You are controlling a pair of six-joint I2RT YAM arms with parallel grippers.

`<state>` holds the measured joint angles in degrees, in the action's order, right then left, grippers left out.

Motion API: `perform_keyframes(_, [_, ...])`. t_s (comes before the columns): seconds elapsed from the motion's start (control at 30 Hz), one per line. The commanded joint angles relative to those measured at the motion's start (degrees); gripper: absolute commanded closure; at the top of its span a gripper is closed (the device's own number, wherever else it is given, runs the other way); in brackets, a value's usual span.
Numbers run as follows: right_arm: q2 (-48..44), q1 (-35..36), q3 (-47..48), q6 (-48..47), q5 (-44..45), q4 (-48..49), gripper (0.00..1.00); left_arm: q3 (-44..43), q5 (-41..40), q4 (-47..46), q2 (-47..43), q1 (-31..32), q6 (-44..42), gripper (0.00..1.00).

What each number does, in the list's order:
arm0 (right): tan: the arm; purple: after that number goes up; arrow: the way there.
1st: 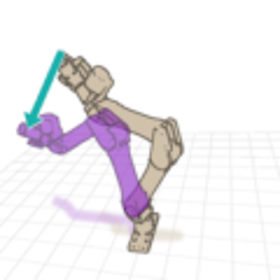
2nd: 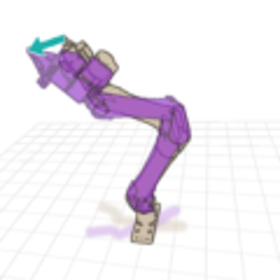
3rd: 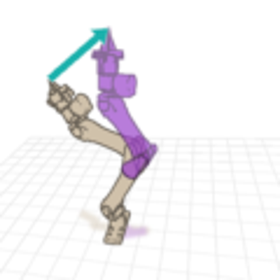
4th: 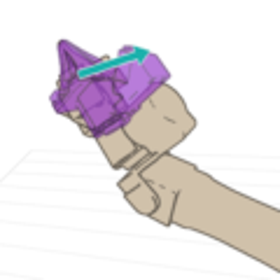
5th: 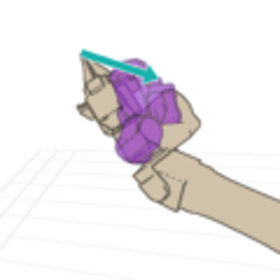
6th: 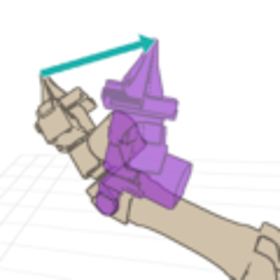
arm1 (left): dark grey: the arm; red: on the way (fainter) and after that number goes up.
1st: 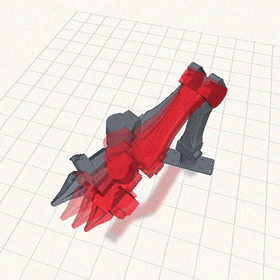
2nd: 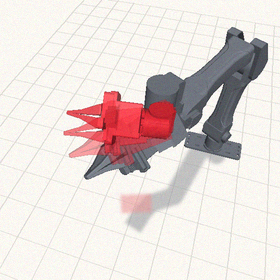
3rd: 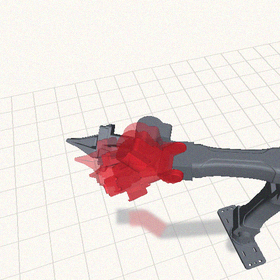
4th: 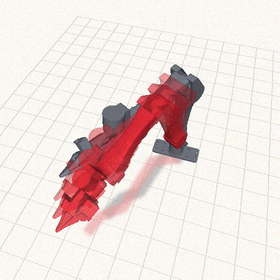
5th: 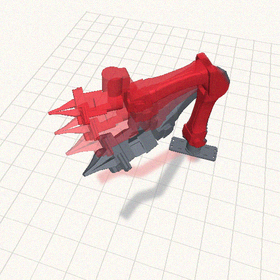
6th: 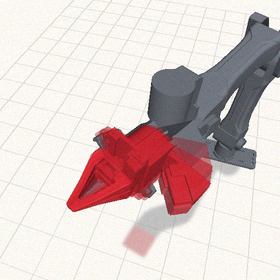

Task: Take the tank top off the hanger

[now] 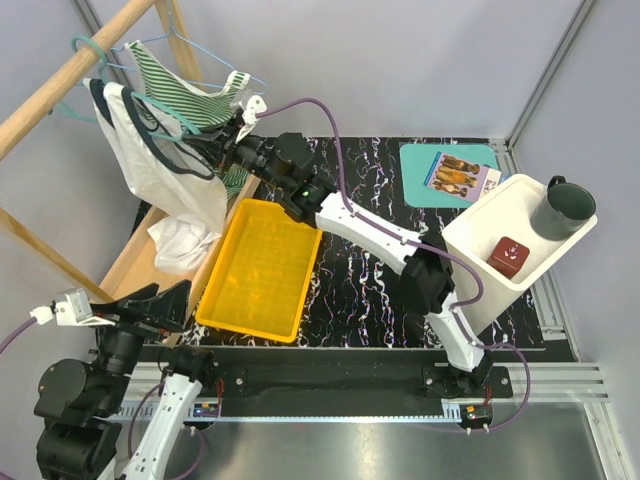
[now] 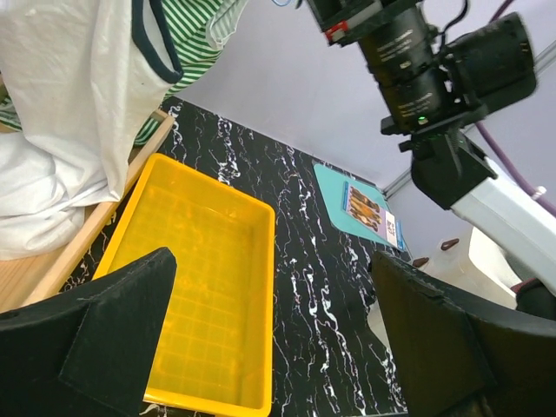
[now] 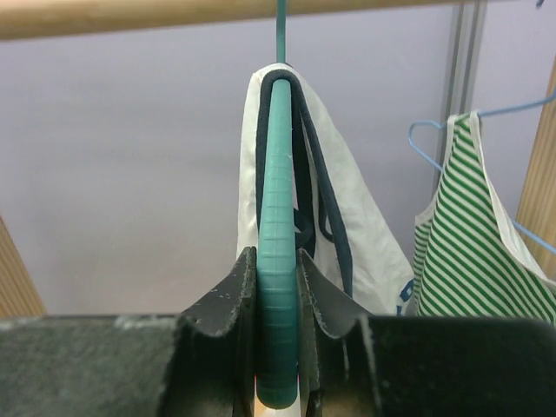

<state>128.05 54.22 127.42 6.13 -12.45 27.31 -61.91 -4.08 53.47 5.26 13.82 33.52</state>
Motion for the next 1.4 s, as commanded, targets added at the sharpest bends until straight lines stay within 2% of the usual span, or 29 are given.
perform_keyframes(0.0, [-6.76,0.28,-0.94,0.99,2.69,12.5,1.0,-1.81,1.88,-2.06,2.91,0.24,0.14,0.01])
perform_keyframes(0.27, [-9.48,0.36,-4.44,2.13,4.01,14.34,1.0,-4.0,3.55,-2.06,4.41,0.24,0.76,0.01])
perform_keyframes(0.53, [-21.59,0.36,-26.57,2.66,5.33,23.22,1.0,-9.54,5.48,-2.14,9.94,0.15,-2.14,0.01])
perform_keyframes(0.7, [-28.54,0.36,-36.34,3.1,3.93,24.81,1.0,-15.69,6.54,-2.5,17.41,0.24,-2.4,0.01])
perform_keyframes(0.93, [-39.44,0.36,-47.69,6.25,-0.56,20.6,1.0,-31.48,5.75,-3.2,27.16,0.24,-2.84,0.02])
perform_keyframes(1.13, [-49.55,0.28,-54.11,11.09,-3.98,13.74,1.0,-41.52,11.54,-3.2,35.6,0.24,-0.39,0.05])
perform_keyframes(1.2, [-52.88,0.28,-55.78,10.57,-4.34,11.99,1.0,-42.24,14.09,-4.68,36.49,0.24,2.68,0.06])
perform_keyframes(1.37, [-56.5,0.36,-60.08,9.43,-6.44,11.88,1.0,-37.06,18.31,-12.24,35.35,0.24,10.14,0.09])
